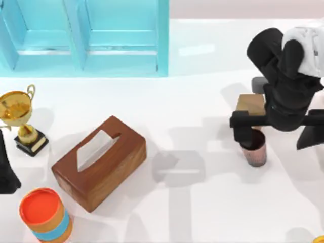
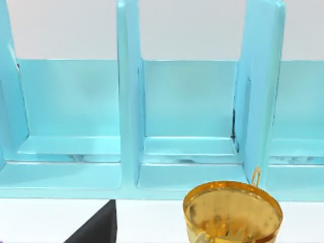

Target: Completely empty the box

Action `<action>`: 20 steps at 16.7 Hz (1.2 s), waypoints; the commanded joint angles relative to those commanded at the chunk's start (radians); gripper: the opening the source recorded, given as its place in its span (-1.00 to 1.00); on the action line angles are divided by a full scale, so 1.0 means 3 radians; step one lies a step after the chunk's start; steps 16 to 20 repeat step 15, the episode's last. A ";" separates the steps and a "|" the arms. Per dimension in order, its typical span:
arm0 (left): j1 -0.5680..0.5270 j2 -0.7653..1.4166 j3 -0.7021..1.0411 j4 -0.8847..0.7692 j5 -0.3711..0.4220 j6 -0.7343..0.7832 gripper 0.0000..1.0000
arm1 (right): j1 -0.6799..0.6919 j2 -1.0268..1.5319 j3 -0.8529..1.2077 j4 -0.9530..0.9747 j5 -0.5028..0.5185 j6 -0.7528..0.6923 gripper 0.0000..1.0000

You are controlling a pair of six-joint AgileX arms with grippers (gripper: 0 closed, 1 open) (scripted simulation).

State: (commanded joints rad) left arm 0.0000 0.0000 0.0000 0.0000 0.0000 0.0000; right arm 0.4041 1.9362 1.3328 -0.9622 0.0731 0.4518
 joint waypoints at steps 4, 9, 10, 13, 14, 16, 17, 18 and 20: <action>0.0000 0.0000 0.0000 0.0000 0.0000 0.0000 1.00 | -0.0006 -0.0012 0.0102 -0.0124 0.0001 0.0001 1.00; 0.0000 0.0000 0.0000 0.0000 0.0000 0.0000 1.00 | -0.0008 -0.0103 0.0614 -0.0738 0.0001 -0.0003 1.00; 0.0000 0.0000 0.0000 0.0000 0.0000 0.0000 1.00 | -0.0010 -0.0129 0.0724 -0.0871 0.0001 -0.0005 1.00; 0.0000 0.0000 0.0000 0.0000 0.0000 0.0000 1.00 | -0.0016 -0.0201 0.0982 -0.1187 0.0000 -0.0013 1.00; 0.0000 0.0000 0.0000 0.0000 0.0000 0.0000 1.00 | -0.0018 -0.0216 0.1028 -0.1244 0.0000 -0.0015 1.00; 0.0000 0.0000 0.0000 0.0000 0.0000 0.0000 1.00 | -0.0018 -0.0223 0.1048 -0.1268 0.0000 -0.0015 1.00; 0.0000 0.0000 0.0000 0.0000 0.0000 0.0000 1.00 | -0.0018 -0.0223 0.1048 -0.1268 0.0000 -0.0015 1.00; 0.0000 0.0000 0.0000 0.0000 0.0000 0.0000 1.00 | -0.0018 -0.0223 0.1048 -0.1268 0.0000 -0.0015 1.00; 0.0000 0.0000 0.0000 0.0000 0.0000 0.0000 1.00 | -0.0018 -0.0223 0.1048 -0.1268 0.0000 -0.0015 1.00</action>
